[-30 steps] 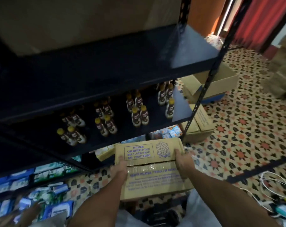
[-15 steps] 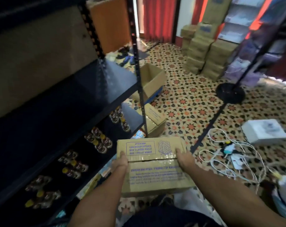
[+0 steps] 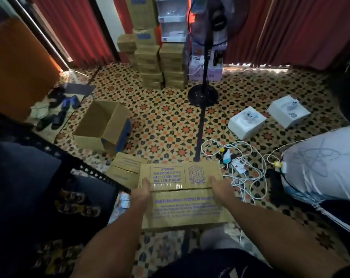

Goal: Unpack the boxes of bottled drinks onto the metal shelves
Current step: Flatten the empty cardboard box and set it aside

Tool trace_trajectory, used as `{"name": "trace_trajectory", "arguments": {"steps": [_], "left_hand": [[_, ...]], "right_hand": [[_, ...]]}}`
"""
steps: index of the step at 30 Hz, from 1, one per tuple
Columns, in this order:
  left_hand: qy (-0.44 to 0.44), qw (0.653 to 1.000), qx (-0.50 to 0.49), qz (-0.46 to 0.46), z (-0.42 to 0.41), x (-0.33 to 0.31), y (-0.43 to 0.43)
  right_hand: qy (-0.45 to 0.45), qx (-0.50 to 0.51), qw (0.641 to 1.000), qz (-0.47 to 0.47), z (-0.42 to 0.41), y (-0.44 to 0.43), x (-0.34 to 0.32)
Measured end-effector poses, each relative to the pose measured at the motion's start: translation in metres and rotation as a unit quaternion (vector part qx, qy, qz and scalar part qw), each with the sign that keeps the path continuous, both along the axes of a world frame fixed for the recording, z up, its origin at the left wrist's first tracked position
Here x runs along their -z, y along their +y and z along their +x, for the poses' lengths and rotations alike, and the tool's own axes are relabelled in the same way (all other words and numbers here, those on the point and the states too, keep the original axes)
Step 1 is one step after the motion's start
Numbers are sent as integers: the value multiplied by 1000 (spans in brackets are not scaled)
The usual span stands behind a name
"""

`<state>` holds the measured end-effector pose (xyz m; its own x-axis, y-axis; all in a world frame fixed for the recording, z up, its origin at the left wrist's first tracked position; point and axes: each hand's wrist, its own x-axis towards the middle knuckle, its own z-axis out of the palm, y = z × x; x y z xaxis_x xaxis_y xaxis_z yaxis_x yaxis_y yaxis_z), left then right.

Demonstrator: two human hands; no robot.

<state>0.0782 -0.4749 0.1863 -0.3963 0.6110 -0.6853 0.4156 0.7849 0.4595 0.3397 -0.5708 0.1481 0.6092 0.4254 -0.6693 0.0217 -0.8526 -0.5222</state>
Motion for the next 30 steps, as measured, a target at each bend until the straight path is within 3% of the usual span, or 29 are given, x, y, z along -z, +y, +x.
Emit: {"name": "trace_trajectory", "arguments": {"steps": [4, 13, 24, 30], "left_hand": [[7, 1000, 3, -18, 41, 48, 46], [-20, 1000, 8, 7, 131, 0, 127], [-15, 991, 94, 91, 141, -27, 305], [-18, 989, 104, 99, 135, -31, 402]], "right_hand": [[2, 4, 1000, 19, 50, 31, -9], [-47, -14, 999, 15, 133, 124, -19], [-125, -1, 990, 59, 151, 301, -42], [-122, 7, 989, 89, 148, 386, -63]]}}
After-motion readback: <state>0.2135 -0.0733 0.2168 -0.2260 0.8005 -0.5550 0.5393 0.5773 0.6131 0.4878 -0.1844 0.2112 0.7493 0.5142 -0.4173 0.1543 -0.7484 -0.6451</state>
